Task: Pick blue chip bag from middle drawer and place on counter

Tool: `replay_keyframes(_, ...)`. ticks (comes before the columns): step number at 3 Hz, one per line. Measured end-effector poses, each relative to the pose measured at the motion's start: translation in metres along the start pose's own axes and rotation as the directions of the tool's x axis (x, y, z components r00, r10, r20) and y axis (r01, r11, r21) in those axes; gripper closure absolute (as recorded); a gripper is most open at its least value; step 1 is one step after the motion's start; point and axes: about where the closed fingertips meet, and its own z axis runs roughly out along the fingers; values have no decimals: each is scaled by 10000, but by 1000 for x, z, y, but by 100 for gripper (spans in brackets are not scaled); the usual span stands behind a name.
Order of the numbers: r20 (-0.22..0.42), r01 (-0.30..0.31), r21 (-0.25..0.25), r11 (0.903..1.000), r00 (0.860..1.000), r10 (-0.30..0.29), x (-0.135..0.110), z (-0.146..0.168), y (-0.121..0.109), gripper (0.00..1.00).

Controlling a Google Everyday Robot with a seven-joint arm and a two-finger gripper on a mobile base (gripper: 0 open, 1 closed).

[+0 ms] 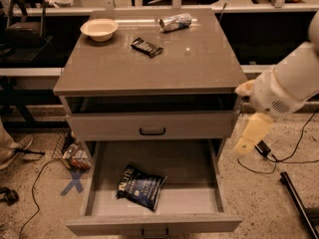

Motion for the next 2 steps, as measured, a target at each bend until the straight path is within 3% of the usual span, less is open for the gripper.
replay_keyframes(1, 999, -588, -948, 9938, 9927, 682, 1, 86, 9, 0)
replay_keyframes(2, 1582, -1223, -1539, 9805, 9765, 1466, -1, 159, 37, 0)
